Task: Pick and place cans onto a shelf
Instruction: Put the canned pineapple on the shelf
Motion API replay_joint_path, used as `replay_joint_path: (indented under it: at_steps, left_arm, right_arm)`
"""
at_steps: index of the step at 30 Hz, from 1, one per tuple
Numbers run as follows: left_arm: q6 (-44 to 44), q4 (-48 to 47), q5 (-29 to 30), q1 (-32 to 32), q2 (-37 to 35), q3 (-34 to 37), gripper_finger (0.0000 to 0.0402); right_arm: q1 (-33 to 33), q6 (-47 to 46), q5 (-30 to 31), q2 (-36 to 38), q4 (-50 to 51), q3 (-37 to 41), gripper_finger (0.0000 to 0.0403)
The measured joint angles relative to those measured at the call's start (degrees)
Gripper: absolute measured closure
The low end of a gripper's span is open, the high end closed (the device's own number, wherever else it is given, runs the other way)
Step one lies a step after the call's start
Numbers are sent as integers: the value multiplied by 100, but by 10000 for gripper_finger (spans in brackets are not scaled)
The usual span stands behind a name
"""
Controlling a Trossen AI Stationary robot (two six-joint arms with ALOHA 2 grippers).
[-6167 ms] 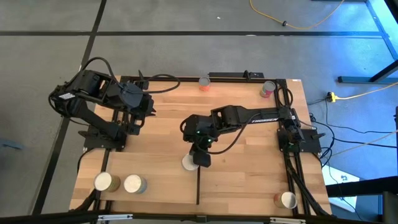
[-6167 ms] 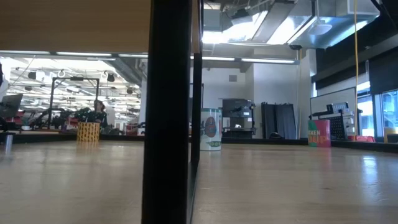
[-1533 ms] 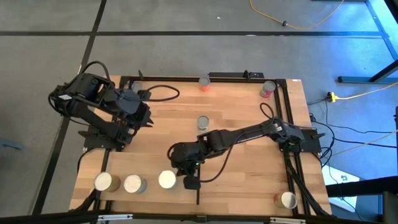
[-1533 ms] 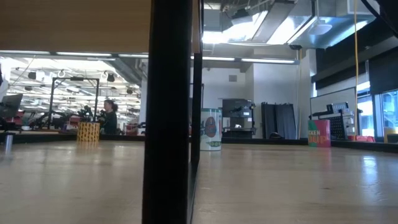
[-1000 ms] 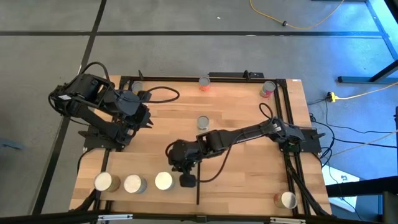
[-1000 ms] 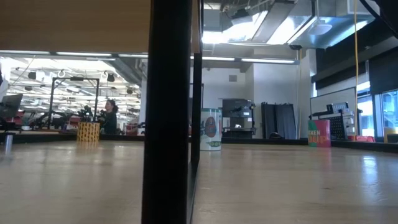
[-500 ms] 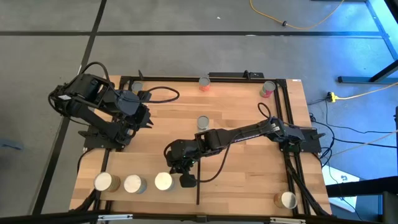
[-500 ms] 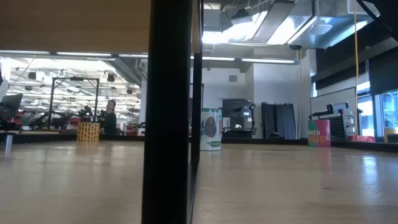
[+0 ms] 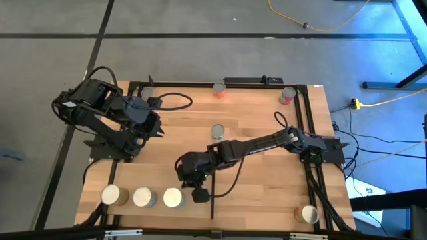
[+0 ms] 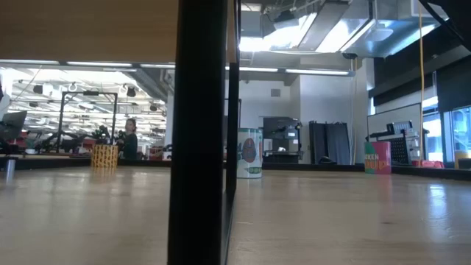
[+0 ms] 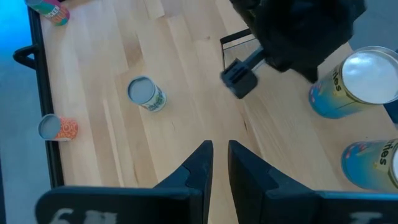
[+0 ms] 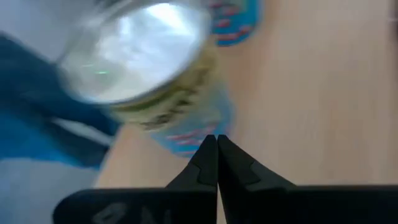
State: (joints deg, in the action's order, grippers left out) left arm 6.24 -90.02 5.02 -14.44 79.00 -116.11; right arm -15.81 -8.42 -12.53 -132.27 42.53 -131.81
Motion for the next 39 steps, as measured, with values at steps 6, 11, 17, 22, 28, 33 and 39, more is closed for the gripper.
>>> replay_joint_path:
  at_steps: [6, 11, 17, 22, 28, 33, 39]
  left_arm:
    - [-6, 0, 0, 0, 0, 0, 360]
    - [-59, 2, -2, 0, -2, 0, 360]
    - [-62, 0, -2, 0, -2, 0, 360]
    - [-162, 0, -10, 0, -2, 0, 360]
    - [-162, 0, -15, 0, 0, -2, 360]
    - [-148, 0, -7, 0, 0, -2, 360]
    - [-131, 0, -16, 0, 0, -2, 360]
  right_arm:
    - [13, -63, 756, 113, 869, -300, 402]
    - [-60, -492, 776, 484, 2029, -313, 402]
    - [-307, -1093, 1197, 920, 3589, -310, 402]
    - [-491, -1762, 1646, 1245, 4844, -294, 402]
    - [-744, -1987, 1607, 1770, 4699, 66, 402]
    - [-1012, -2538, 1593, 2453, 4723, 1138, 402]
    - [-1281, -3766, 1588, 3596, 4580, 3049, 402]
